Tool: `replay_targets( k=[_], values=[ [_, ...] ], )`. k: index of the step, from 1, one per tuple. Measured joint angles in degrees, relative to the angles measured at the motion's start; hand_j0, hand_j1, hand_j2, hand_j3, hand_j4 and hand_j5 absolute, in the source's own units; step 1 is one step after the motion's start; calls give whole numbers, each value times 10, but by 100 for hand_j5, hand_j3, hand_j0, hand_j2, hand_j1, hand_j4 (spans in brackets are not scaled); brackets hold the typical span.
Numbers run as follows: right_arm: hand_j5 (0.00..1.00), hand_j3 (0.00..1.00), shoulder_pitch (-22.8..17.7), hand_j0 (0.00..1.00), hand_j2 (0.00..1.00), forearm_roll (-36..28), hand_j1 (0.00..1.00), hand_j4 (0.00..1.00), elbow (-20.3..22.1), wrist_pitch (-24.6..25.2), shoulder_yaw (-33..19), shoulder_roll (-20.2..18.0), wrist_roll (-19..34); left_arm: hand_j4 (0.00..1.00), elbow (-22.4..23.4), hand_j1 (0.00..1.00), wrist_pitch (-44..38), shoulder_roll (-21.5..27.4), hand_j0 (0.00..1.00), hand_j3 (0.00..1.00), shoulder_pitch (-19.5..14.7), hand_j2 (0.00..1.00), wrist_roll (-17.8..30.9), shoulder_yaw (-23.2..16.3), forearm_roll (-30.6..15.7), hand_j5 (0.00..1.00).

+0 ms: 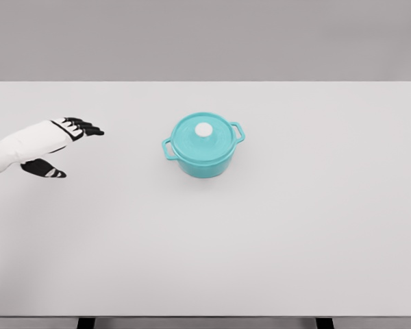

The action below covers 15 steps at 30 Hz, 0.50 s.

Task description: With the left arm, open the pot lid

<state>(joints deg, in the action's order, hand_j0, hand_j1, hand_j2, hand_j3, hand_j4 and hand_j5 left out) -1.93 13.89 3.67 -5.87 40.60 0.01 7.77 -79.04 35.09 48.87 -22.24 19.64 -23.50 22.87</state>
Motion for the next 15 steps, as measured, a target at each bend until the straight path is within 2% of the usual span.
replay_targets(
  k=[7,10,11,12,13,15],
  values=[
    [100,100,-1,100,100,-1,100,100,0,4,0,0,0,100,-3,100,0,-5,100,100,-16,100,4,-4,17,100],
    [100,100,0,100,100,-1,100,100,-1,4,0,0,-1,100,-24,100,0,-12,100,100,-24,100,24,-4,22,100],
    [100,100,-1,100,100,-1,100,100,-1,4,-1,0,-1,100,-34,100,0,-15,100,100,-42,100,30,-5,23,100],
    [100,100,-1,100,100,-1,100,100,-1,4,0,0,-1,100,-42,100,0,-18,100,100,-76,100,34,-12,20,100],
    [100,100,-1,100,100,-1,100,100,-1,4,-1,0,-1,100,-46,100,1,-22,100,100,-135,100,37,-36,16,100],
    [100,100,-1,100,100,-1,100,100,-1,4,-1,0,-1,100,-48,100,0,-31,100,100,-255,100,41,-122,1,100]
  ],
)
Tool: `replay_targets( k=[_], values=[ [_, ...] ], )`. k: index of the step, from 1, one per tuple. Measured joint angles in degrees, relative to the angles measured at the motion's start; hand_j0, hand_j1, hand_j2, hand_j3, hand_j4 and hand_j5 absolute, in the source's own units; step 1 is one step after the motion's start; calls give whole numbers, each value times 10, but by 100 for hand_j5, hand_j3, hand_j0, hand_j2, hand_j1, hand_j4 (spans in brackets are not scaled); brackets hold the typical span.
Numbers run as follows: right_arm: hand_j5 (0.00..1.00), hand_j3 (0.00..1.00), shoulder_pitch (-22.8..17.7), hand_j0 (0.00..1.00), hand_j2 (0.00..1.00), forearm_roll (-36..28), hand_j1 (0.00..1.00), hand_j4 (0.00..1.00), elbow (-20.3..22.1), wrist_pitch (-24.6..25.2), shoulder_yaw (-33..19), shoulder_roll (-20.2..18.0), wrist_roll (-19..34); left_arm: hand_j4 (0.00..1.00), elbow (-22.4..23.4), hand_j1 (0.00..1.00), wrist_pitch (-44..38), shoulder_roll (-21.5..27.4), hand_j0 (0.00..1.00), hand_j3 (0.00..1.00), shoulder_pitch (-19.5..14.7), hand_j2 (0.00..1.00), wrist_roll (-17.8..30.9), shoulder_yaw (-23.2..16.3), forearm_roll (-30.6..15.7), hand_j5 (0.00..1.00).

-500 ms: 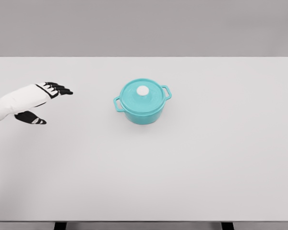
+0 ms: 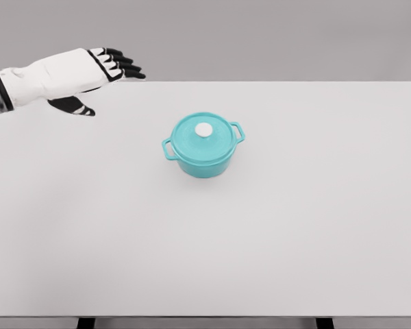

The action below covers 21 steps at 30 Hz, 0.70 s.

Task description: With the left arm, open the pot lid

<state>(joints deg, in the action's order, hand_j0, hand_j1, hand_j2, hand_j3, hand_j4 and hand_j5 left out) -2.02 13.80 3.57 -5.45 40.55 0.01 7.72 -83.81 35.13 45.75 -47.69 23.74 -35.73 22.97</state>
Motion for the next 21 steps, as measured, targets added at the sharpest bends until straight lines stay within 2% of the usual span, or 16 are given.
replay_targets(
  k=[3,4,7,10,15,21],
  values=[
    [100,100,0,100,100,0,100,100,0,0,0,0,0,100,2,100,-1,-11,100,100,-44,100,3,-86,-12,100],
    [100,100,0,100,100,0,100,100,0,0,0,0,0,100,3,100,-1,-17,100,100,-50,100,3,-102,-13,100],
    [100,100,0,100,100,0,100,100,0,0,0,0,0,100,14,100,-1,-41,100,100,-115,100,4,-145,-16,100],
    [100,100,0,100,100,0,100,100,0,0,0,0,0,100,46,100,0,-76,100,100,-127,100,5,-175,-14,100],
    [100,100,0,100,100,0,100,100,0,0,0,0,0,100,67,100,0,-127,100,100,-148,100,7,-208,-10,100],
    [100,100,0,100,100,0,100,100,0,0,0,0,0,100,84,100,0,-156,100,100,-152,100,8,-239,-9,100]
  ],
)
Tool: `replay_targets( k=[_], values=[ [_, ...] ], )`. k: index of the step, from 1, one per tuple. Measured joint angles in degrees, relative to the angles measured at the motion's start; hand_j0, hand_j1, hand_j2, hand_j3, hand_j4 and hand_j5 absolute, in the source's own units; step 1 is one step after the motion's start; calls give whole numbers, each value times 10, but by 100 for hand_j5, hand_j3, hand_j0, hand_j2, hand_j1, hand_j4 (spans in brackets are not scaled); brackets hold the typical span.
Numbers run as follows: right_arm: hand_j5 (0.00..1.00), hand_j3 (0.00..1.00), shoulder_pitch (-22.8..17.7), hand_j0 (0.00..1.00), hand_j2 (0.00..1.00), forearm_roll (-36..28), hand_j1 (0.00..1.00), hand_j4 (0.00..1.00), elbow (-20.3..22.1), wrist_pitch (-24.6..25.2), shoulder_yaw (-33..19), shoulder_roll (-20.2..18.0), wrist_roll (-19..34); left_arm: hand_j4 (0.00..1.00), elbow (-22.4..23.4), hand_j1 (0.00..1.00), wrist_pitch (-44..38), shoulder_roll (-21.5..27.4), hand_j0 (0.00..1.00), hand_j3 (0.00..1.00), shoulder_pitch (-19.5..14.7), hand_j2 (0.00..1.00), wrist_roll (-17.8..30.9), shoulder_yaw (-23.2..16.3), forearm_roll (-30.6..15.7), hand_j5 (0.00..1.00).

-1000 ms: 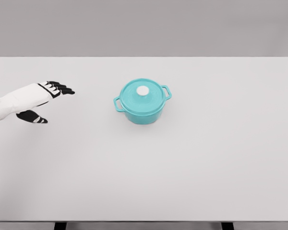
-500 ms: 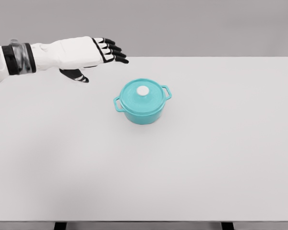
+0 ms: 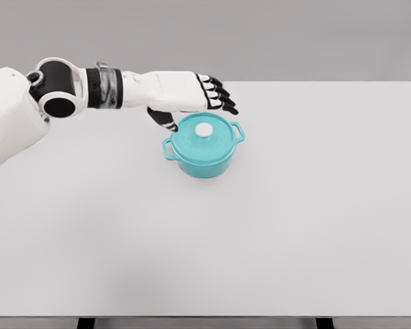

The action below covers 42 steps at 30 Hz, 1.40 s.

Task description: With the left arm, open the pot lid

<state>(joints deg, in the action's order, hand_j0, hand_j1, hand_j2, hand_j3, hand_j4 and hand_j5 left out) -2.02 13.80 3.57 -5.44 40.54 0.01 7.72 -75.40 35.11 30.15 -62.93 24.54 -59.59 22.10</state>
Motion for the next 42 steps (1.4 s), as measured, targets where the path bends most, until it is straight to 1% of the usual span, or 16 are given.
replay_targets(
  k=[2,4,5,8,10,12,17,23,30,37,42],
  values=[
    [100,100,0,100,100,0,100,100,0,0,0,0,0,100,6,100,0,-4,100,100,-2,100,0,-6,0,100],
    [100,100,0,100,100,0,100,100,0,0,0,0,0,98,14,98,0,-11,98,98,-2,98,0,-9,1,98],
    [100,100,0,100,100,0,100,100,0,0,0,0,0,95,19,95,0,-15,95,95,-2,95,1,-11,2,95],
    [100,100,0,100,100,0,100,100,0,0,0,0,0,94,29,94,0,-23,94,94,-5,94,1,-20,11,94],
    [100,100,1,100,100,0,100,100,0,0,0,0,0,92,32,92,0,-25,92,92,-6,92,1,-25,14,92],
    [100,100,0,100,100,0,100,100,0,0,0,0,0,87,33,87,0,-26,87,87,-5,87,1,-27,15,87],
    [100,100,0,100,100,0,100,100,0,0,0,0,0,83,34,83,0,-27,83,83,-7,83,18,-31,16,83],
    [100,100,0,100,100,0,100,100,0,0,0,0,0,81,35,81,0,-33,81,81,-9,81,39,-37,16,81],
    [100,100,0,100,100,0,100,100,0,0,0,0,0,81,50,81,0,-39,81,81,-14,81,43,-39,18,81],
    [100,100,0,100,100,0,100,100,0,0,0,0,0,81,59,81,0,-48,81,81,-16,81,42,-39,34,81],
    [100,100,0,100,100,0,100,100,0,0,0,0,0,81,85,81,0,-61,81,81,-19,81,40,-38,44,81]
  ],
)
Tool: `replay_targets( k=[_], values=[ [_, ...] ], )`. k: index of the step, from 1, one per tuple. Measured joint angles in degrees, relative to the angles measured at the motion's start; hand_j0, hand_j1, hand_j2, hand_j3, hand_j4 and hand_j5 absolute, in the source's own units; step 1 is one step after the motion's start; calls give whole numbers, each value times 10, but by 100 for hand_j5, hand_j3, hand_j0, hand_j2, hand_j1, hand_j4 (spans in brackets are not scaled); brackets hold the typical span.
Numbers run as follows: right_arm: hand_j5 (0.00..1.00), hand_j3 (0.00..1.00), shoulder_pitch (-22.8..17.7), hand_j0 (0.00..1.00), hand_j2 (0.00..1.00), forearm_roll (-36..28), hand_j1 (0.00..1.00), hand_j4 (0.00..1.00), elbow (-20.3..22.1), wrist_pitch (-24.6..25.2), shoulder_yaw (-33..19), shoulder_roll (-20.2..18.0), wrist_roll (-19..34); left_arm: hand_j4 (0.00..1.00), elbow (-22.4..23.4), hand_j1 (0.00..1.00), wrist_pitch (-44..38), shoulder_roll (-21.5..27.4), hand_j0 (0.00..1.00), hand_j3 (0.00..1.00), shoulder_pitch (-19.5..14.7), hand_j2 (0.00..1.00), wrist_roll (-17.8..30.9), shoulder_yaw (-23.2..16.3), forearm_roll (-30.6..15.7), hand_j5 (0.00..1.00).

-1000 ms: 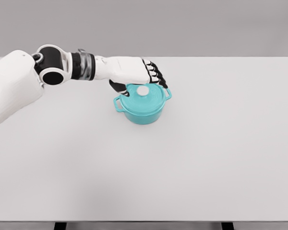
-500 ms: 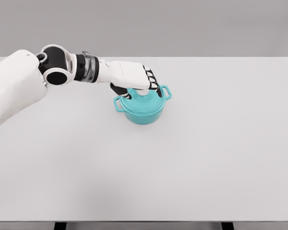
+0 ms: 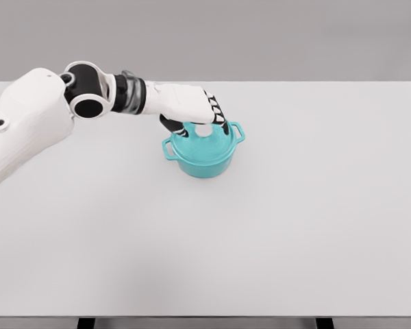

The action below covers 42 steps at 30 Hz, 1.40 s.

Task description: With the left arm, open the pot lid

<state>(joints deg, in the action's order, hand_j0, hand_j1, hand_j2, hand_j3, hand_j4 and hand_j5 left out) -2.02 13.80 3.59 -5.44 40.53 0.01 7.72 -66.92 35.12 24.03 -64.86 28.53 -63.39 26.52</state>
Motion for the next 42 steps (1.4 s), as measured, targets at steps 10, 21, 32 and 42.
replay_targets(
  k=[10,21,32,42],
  values=[
    [100,100,0,100,100,0,100,100,0,0,0,0,0,77,10,77,0,-5,77,77,1,77,-1,-1,8,77],
    [100,100,0,100,100,0,100,100,0,0,0,0,0,73,11,73,0,-13,73,73,3,73,-1,-5,11,73],
    [100,100,0,100,100,0,100,100,0,0,0,0,0,64,11,64,0,-14,64,64,4,64,0,-10,11,64],
    [100,100,0,100,100,0,100,100,0,0,0,0,0,49,11,49,0,-14,49,49,4,49,1,-10,13,49]
  ],
)
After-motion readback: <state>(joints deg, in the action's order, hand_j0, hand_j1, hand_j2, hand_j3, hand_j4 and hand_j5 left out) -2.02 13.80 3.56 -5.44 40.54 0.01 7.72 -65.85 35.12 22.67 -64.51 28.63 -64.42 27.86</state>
